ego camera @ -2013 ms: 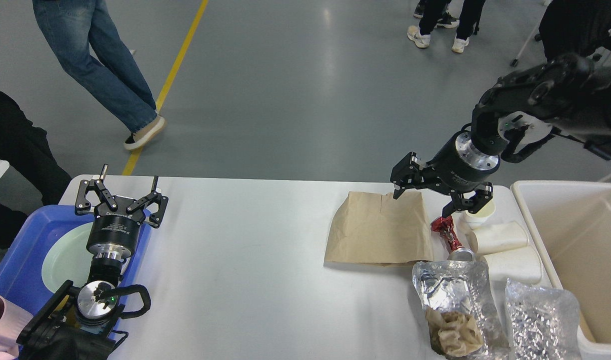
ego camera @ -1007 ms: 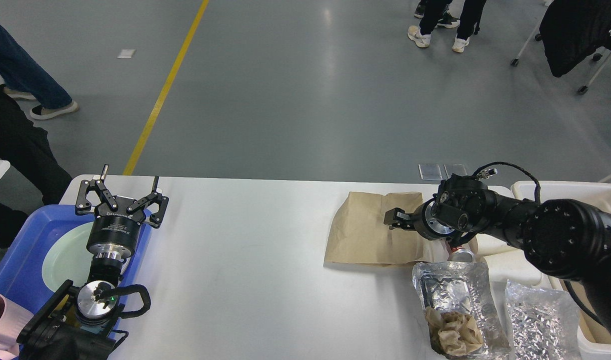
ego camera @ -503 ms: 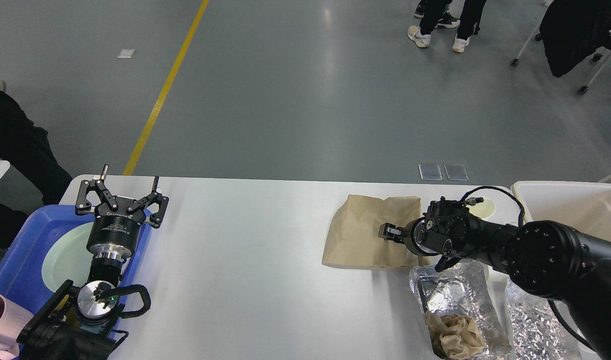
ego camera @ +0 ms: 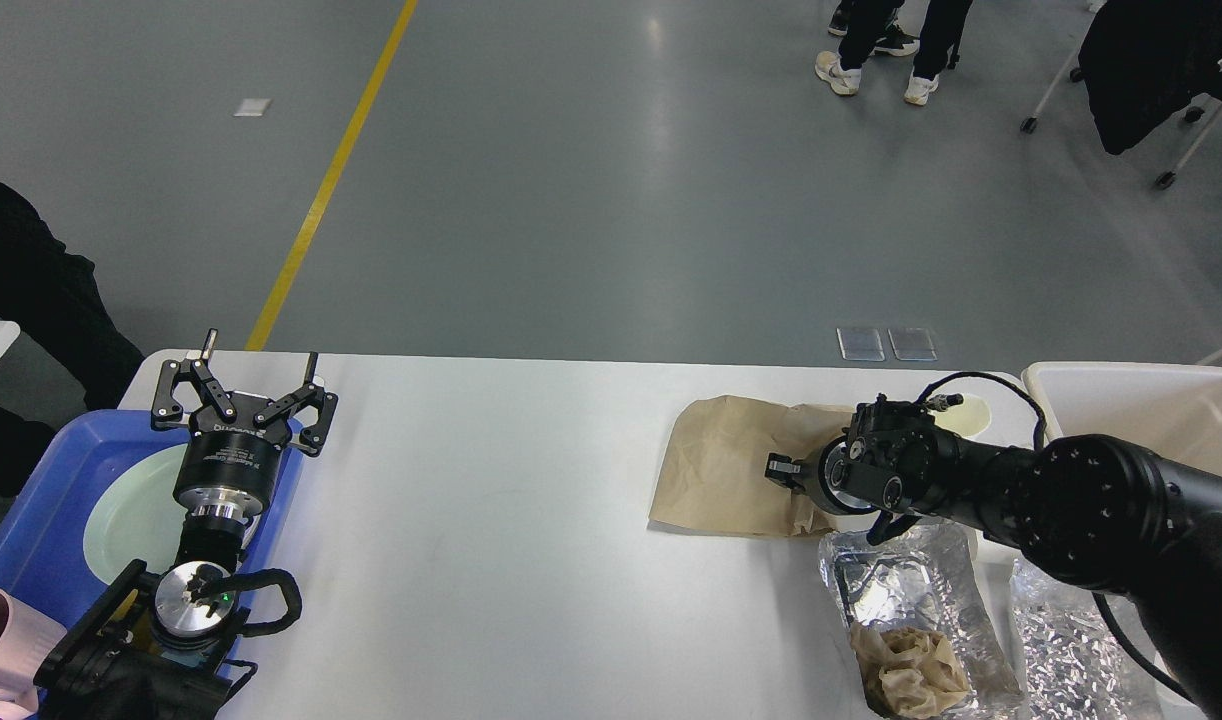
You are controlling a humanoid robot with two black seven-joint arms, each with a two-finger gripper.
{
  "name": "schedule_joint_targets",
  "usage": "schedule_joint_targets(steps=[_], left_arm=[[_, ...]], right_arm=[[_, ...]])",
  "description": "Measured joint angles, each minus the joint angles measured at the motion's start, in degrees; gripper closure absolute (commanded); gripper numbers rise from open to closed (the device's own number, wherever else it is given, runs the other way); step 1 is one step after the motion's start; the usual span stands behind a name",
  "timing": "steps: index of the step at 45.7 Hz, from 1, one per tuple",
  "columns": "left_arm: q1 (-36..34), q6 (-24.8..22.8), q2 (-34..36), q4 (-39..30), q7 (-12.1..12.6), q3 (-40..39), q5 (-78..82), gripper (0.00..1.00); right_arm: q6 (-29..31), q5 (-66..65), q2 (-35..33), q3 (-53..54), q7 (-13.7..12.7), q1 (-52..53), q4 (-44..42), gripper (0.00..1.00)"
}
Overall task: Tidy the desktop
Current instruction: 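Lower the right gripper onto the brown paper bag and grasp it, then lift the brown paper bag and drop it into the white bin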
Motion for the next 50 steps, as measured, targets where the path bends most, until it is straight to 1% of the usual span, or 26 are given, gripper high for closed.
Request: schedule_joint_targets(steps=[8, 13, 17, 24, 29, 35, 42, 50], left_arm=[[0.0, 0.0, 0.0, 0.0, 0.0, 0.0, 0.0, 0.04], [0.0, 0.0, 0.0, 0.0, 0.0, 0.0, 0.0, 0.04], [0.0, 0.0, 0.0, 0.0, 0.0, 0.0, 0.0, 0.04], [-0.01, 0.0, 0.0, 0.0, 0.0, 0.0, 0.0, 0.04], [-0.03, 0.0, 0.01, 0.0, 0.0, 0.0, 0.0, 0.04], [-0.03, 0.0, 0.03, 0.0, 0.0, 0.0, 0.01, 0.04], [-0.03, 0.0, 0.06, 0.0, 0.0, 0.0, 0.02, 0.04], [-0.02, 0.0, 0.08, 0.0, 0.0, 0.0, 0.03, 0.04]], right_arm=[[0.35, 0.46, -0.01, 0.07, -0.03, 0.74, 0.59, 1.0], [0.51, 0.88, -0.46, 0.16, -0.03, 2.54, 2.62, 1.0], [0.63, 2.53, -1.13, 0.44, -0.03, 5.57, 6.09, 1.0], [2.03, 5.69, -4.54, -0.28, -0.02, 14.17, 15.78, 1.0], [6.35, 6.12, -7.79, -0.66, 0.05, 22.04, 22.65, 1.0], [13.52, 6.31, -9.52, -1.87, 0.07, 29.9, 27.13, 1.0], [20.45, 9.24, -9.64, -6.56, 0.46, 39.39, 31.82, 1.0], [24.87, 11.59, -9.2, -11.38, 0.67, 53.99, 41.05, 1.0]])
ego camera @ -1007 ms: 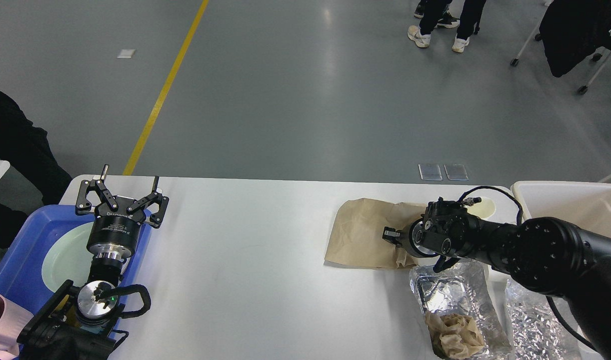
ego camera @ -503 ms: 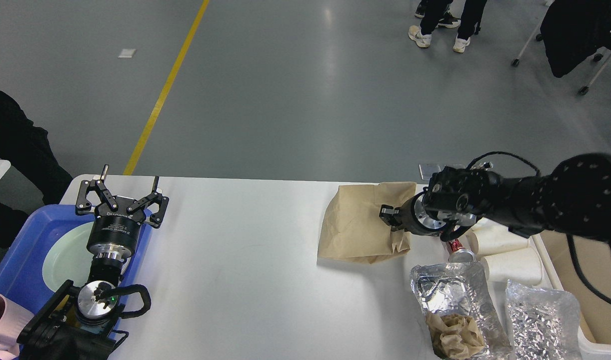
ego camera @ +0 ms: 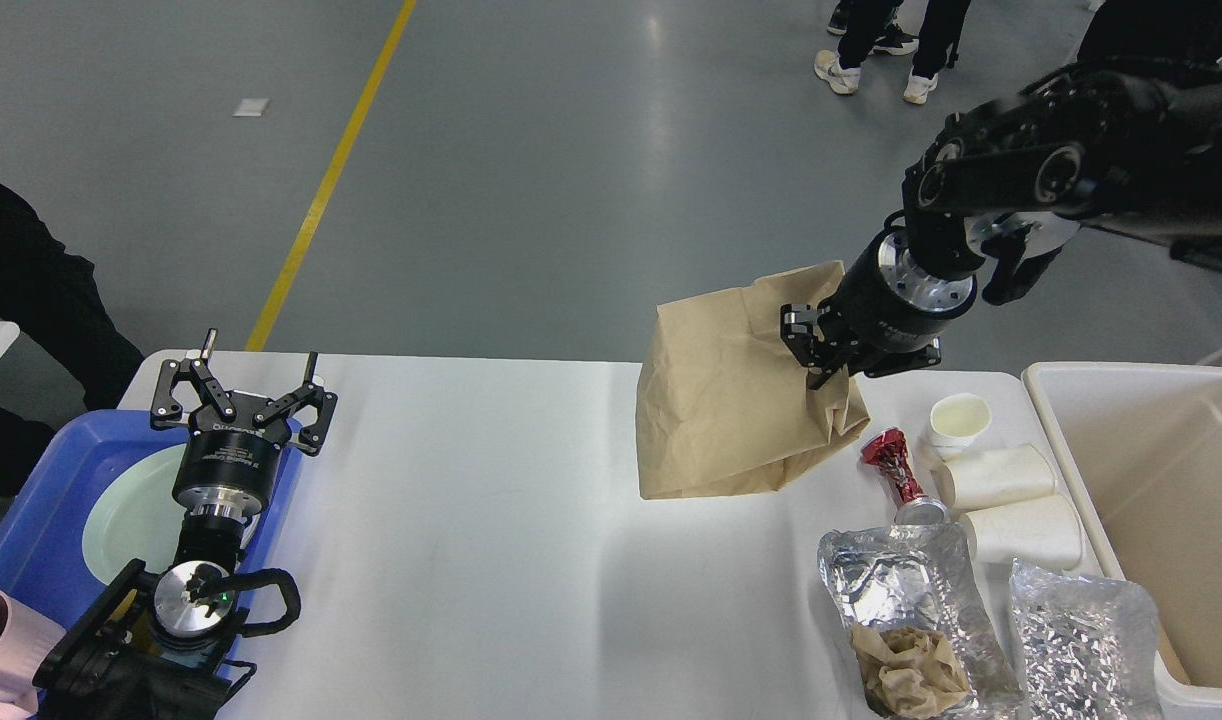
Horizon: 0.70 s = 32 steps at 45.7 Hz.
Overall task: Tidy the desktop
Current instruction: 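Lift the brown paper bag and drop it into the white bin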
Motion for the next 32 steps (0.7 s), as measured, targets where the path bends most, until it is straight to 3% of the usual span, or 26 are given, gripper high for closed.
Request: schedule_joint_targets(steps=[7, 16, 32], left_arm=[[0.01, 0.0, -0.03, 0.0, 0.0, 0.0, 0.0, 0.04], [0.02, 0.0, 0.0, 0.0, 0.0, 0.0, -0.01, 0.04], [0.02, 0.0, 0.01, 0.0, 0.0, 0.0, -0.03, 0.04]], right_arm=[[6.71, 0.14, -0.48, -1.08, 0.02, 13.68, 7.14, 1.0], [17.33, 0.14, -3.46, -1.47, -0.1, 22.96, 8.96, 1.0], [13.64, 0.47, -6.97, -13.23, -0.16, 22.63, 8.59, 1.0]])
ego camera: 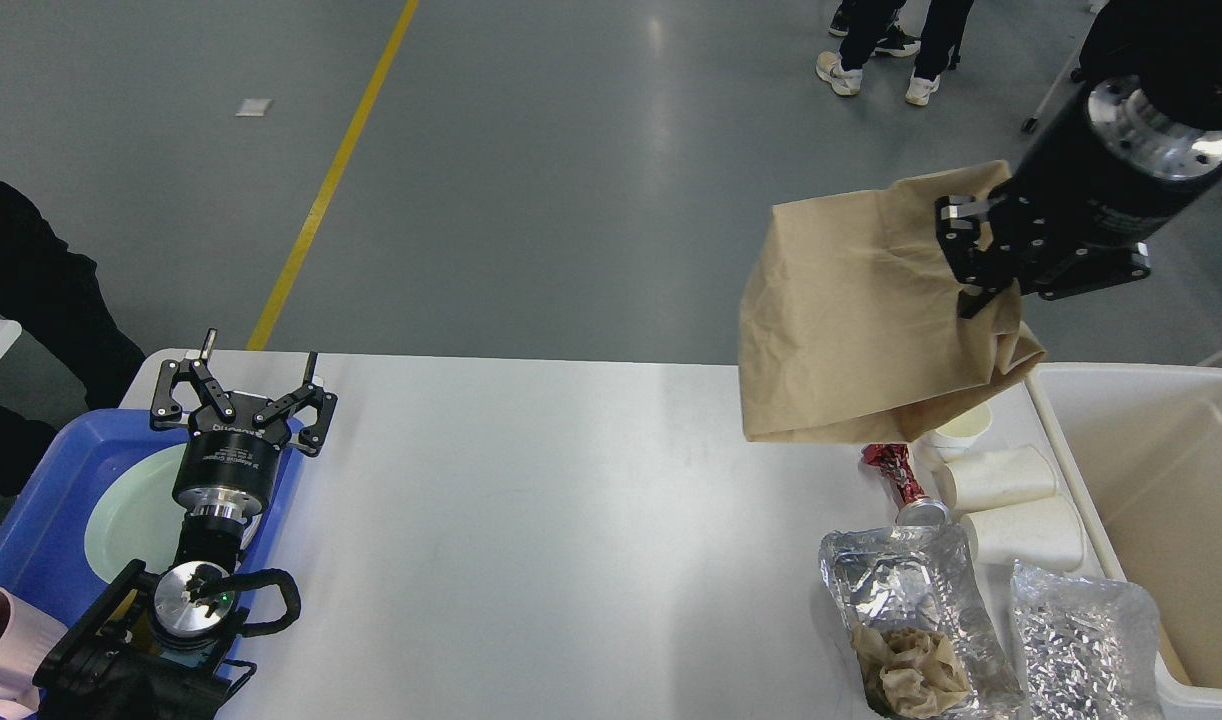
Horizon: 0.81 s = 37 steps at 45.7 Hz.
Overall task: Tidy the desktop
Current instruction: 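Lift the brown paper bag and drop it into the white bin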
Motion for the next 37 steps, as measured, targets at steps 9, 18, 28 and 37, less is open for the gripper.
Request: schedule_joint_targets(steps=[9, 18, 28, 37], left_arm=[[0.01, 0.0, 0.0, 0.0, 0.0, -0.08, 0.01, 0.04], [0.01, 0.0, 0.0, 0.05, 0.0, -0.1, 0.0, 0.04], [0.01, 0.0, 0.0, 0.09, 0.0, -0.19, -0.01, 0.04], [0.01, 0.0, 0.0, 0.09, 0.0, -0.19, 0.03, 0.04]], right_arm=[[-5.47, -0.9, -10.8, -8.59, 0.06, -5.74, -4.36, 1.0], [-7.81, -4.58, -24.67, -7.24, -0.07, -21.1, -23.32, 1.0], [-10.19, -4.68, -32.61, 7.36, 0.21, -47.48, -45.18, 1.0], [-22.2, -4.58, -33.64, 29.45, 0.21, -73.54, -56.94, 1.0]])
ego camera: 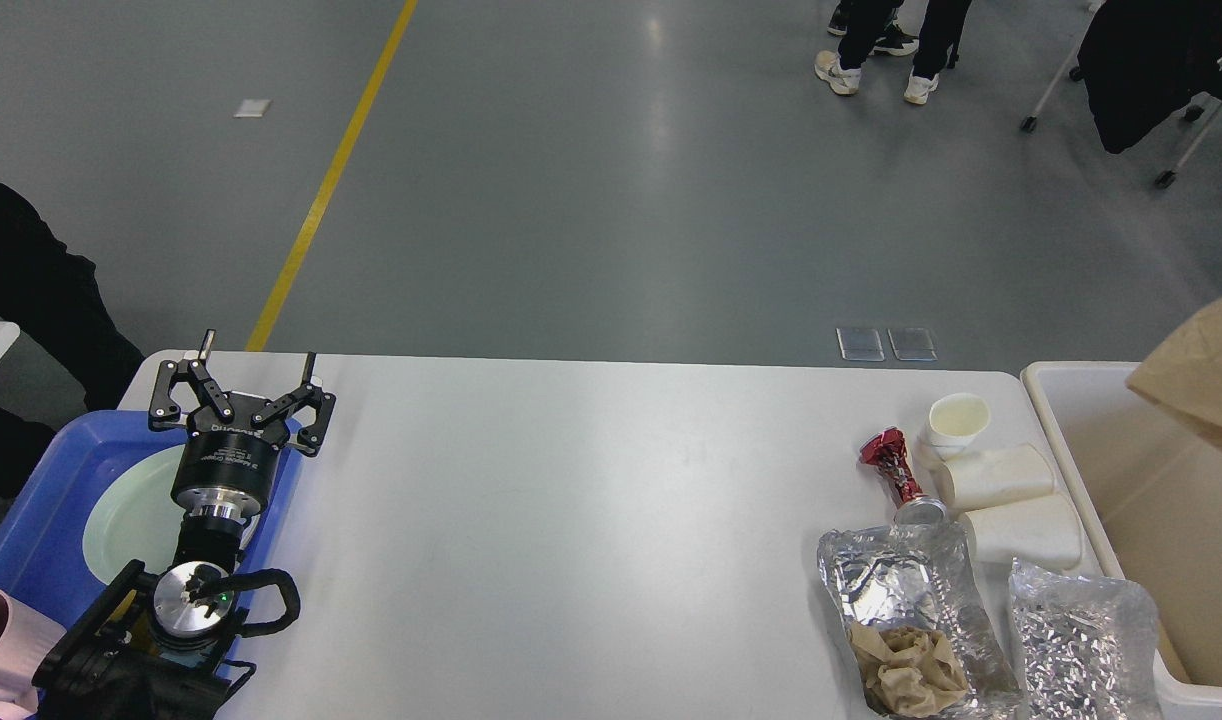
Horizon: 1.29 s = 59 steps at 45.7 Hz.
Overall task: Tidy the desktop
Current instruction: 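Lift the brown paper bag and drop it into the white bin, then raise the right gripper and move it over the foil snack bag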
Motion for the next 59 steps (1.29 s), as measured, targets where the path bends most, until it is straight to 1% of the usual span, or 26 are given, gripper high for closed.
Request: schedule_joint_targets(steps=[4, 9, 10, 11, 16, 18, 21, 29, 38, 52, 53, 55, 59], left_arm=[[-0.01, 0.0, 0.0, 0.0, 0.0, 0.0, -0.01, 0.04], [-0.07, 0.0, 0.0, 0.0, 0.0, 0.0, -0.01, 0.04], [-0.08, 0.0, 0.0, 0.0, 0.0, 0.0, -0.01, 0.04], [-0.08, 0.0, 0.0, 0.0, 0.0, 0.0, -0.01, 0.04], [-0.09, 0.0, 0.0, 0.0, 0.0, 0.01, -0.01, 0.04], [-0.1, 0.0, 0.0, 0.0, 0.0, 0.01, -0.01, 0.04], [-0.1, 0.0, 0.0, 0.0, 0.0, 0.05, -0.01, 0.04], [-0.1, 0.0, 0.0, 0.0, 0.0, 0.05, -0.01, 0.04], [-0.1, 0.0, 0.0, 0.0, 0.0, 0.03, -0.02, 0.04], [-0.1, 0.0, 0.0, 0.0, 0.0, 0.01, -0.03, 0.04], [-0.1, 0.0, 0.0, 0.0, 0.0, 0.01, -0.03, 0.04], [-0.1, 0.0, 0.0, 0.0, 0.0, 0.01, -0.03, 0.04], [-0.1, 0.0, 0.0, 0.0, 0.0, 0.01, -0.03, 0.04]], right_arm=[[-6.51, -0.05, 1.6, 6.57, 0.0, -8.31, -2.2, 1.0], [-16.44, -0.04, 6.39, 10.22, 0.0, -16.53, -5.8, 1.0], [-19.01, 0.01, 7.7, 10.75, 0.0, -18.37, -6.74, 1.0], [-24.01, 0.03, 10.48, 11.7, 0.01, -22.05, -8.74, 1.0], [-31.52, 0.06, 15.87, 12.38, -0.25, -29.04, -12.23, 1.0], [-33.12, 0.09, 17.83, 12.37, -0.44, -31.18, -13.24, 1.0], [-34.51, 0.06, 20.07, 12.22, -0.55, -33.25, -15.01, 1.0], [-35.33, 0.03, 23.46, 11.98, -0.58, -36.45, -16.08, 1.0], [-36.46, 0.02, 24.36, 12.06, -0.58, -37.29, -16.16, 1.0], [-36.68, 0.01, 26.6, 11.71, -0.75, -37.85, -16.17, 1.0], [-36.69, 0.01, 26.68, 11.7, -0.75, -37.89, -16.17, 0.95], [-36.73, 0.01, 26.86, 11.71, -0.75, -37.97, -16.17, 0.74], [-37.38, 0.01, 26.99, 11.79, -0.76, -38.09, -16.19, 0.22]])
